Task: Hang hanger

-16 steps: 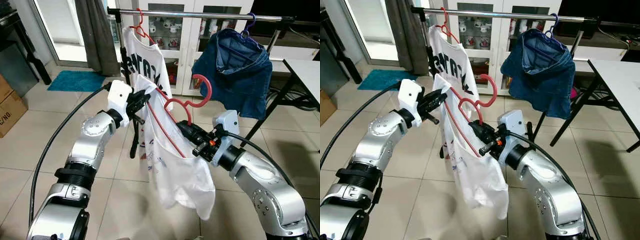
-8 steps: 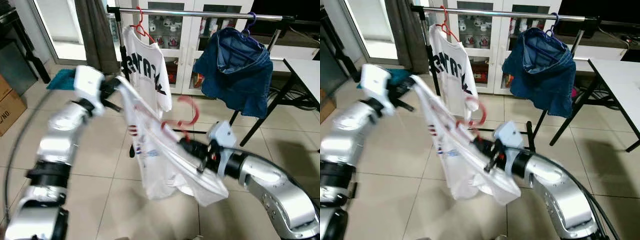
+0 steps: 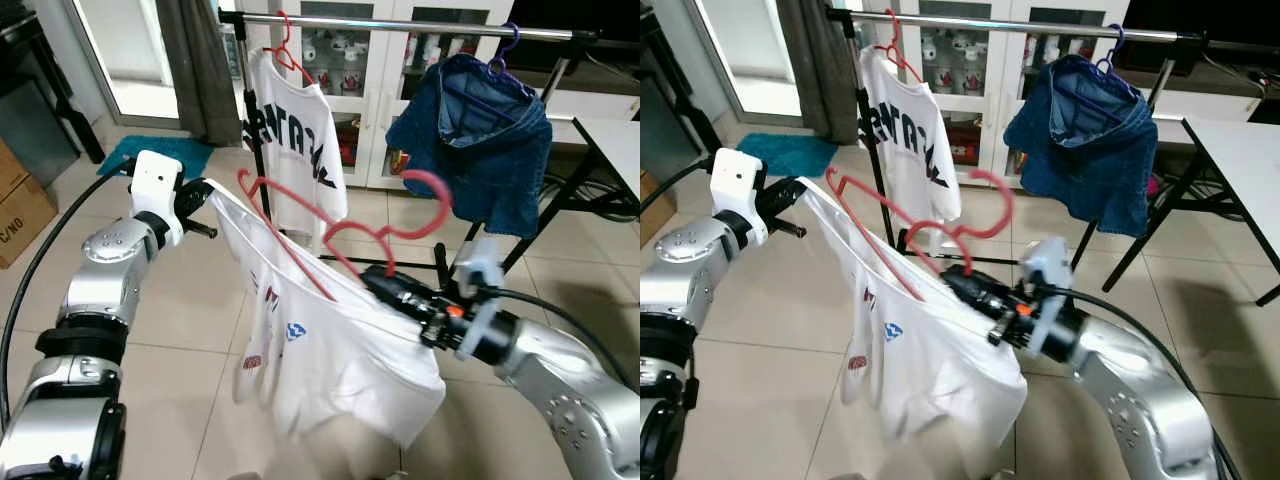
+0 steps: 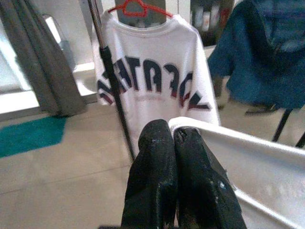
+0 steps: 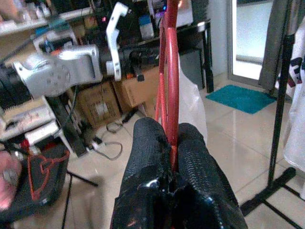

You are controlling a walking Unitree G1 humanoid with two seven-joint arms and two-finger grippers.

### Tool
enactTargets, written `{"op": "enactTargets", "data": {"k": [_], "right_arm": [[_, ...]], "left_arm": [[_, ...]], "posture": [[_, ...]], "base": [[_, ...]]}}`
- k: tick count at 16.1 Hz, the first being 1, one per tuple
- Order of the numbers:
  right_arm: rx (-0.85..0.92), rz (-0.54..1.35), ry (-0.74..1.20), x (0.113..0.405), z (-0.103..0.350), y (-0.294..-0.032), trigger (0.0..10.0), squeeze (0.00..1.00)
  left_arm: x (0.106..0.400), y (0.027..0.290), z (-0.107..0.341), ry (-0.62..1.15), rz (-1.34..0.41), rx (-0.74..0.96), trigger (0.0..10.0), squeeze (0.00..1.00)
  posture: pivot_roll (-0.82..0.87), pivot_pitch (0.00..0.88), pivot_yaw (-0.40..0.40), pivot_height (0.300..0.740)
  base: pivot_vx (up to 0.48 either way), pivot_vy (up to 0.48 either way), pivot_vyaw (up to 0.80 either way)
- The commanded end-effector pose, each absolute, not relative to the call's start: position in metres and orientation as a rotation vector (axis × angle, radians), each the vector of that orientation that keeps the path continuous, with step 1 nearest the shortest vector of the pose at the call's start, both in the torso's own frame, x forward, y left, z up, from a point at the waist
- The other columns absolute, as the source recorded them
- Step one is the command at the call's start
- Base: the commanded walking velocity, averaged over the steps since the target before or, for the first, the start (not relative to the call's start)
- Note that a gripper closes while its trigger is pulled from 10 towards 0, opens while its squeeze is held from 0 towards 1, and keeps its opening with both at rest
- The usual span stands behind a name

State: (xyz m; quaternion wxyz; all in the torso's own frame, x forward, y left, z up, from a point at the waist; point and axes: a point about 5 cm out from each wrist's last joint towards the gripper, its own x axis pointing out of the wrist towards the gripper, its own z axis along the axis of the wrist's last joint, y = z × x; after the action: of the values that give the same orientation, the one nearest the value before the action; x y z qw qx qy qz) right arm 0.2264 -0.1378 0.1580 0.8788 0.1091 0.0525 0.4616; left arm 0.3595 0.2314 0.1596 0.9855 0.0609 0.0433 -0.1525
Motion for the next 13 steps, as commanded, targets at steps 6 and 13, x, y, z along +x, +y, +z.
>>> {"op": "enactTargets", "data": {"k": [6,13], "right_arm": [[0.513,0.375,-0.02,0.289,0.167,-0.141,0.0,0.0],[0.361,0.102,-0.047,0.298,0.153,-0.18,0.0,0.0]], "left_arm": [[0.335,0.136,0.151,0.09,-0.817,0.043,0.0,0.0],[0.286,0.128,0.182,0.02,-1.103,-0.137,0.0,0.0]], "posture": [[-0.09,0.0,0.008,0.74],[-0.09,0.0,0.005,0.74]], "base": [[0.0,0.0,0.0],[0.0,0.0,0.0]]}}
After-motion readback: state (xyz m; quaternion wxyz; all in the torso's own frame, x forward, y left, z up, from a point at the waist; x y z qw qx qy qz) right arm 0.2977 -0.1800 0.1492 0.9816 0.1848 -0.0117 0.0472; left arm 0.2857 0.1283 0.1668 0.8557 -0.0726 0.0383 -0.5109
